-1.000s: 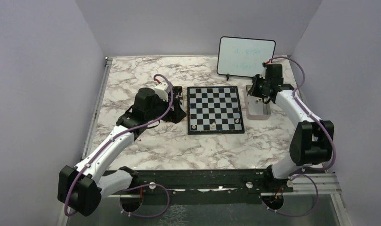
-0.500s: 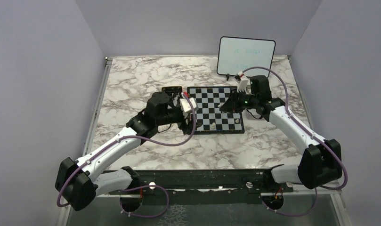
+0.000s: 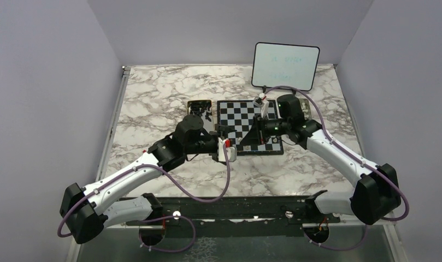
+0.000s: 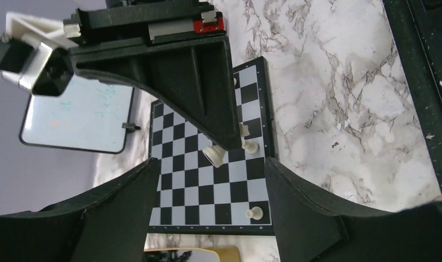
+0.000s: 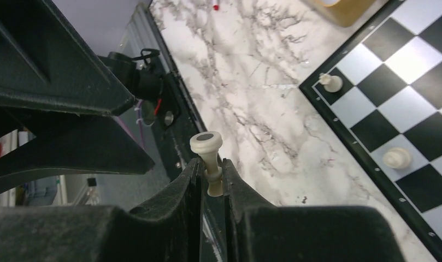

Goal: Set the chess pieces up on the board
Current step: Place the chess piece on the chessboard.

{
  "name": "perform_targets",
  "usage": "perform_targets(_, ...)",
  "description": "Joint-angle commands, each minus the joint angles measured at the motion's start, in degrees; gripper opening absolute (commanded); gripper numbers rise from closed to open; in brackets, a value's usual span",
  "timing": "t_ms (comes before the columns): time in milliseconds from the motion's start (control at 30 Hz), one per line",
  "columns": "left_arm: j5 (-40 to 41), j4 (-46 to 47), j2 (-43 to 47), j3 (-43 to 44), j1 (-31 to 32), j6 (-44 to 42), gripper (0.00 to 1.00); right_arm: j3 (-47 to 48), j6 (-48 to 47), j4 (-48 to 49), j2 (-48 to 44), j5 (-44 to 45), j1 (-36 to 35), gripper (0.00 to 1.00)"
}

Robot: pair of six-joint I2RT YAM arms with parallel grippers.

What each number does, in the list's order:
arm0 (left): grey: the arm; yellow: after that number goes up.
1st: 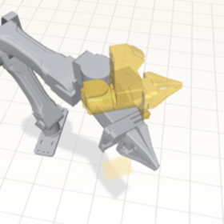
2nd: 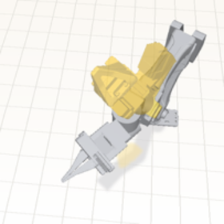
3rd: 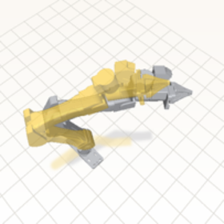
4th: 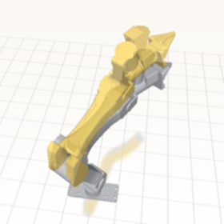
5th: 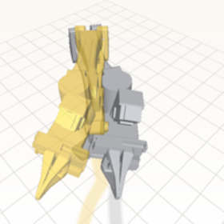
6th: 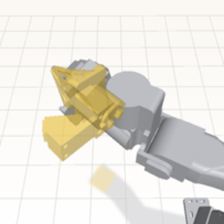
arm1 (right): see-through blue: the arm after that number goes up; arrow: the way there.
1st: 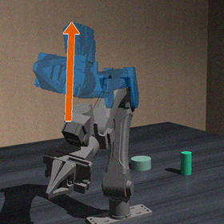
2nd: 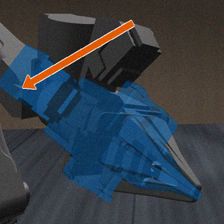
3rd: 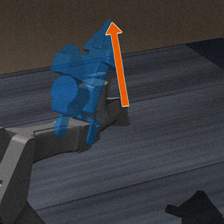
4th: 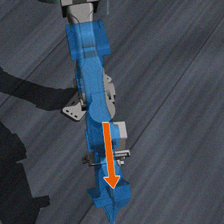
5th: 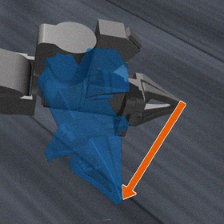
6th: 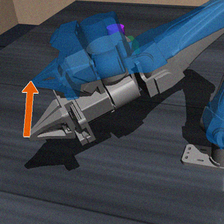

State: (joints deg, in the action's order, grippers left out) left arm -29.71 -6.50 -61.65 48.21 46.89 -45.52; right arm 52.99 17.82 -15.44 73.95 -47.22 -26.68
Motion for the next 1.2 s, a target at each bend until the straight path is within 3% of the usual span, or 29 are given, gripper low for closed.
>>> perform_targets(0,3.13,-4.34,1.65,-0.39,2.03,-10.38,0.69,1.09,3.11,2.41,0.4,-5.88,-1.75,0.2)
perform_targets(367,4.51,-7.7,0.31,-0.48,6.18,-14.65,0.59,1.51,4.76,4.97,1.64,-9.3,-5.13,0.21)
perform_targets(833,11.14,-12.6,-1.05,1.44,9.1,-14.95,0.26,2.02,3.01,2.84,-0.12,-12.36,-5.9,0.21)
perform_targets(967,11.96,-12.65,-1.97,2.73,9.18,-10.46,0.17,0.83,4.7,4.15,-1.99,-8.49,-5.89,0.22)
perform_targets(1167,13.35,-11.25,-4.54,6.77,9.18,3.18,0.1,-4.18,13.79,13.97,-6.23,-1.28,-5.85,0.28)
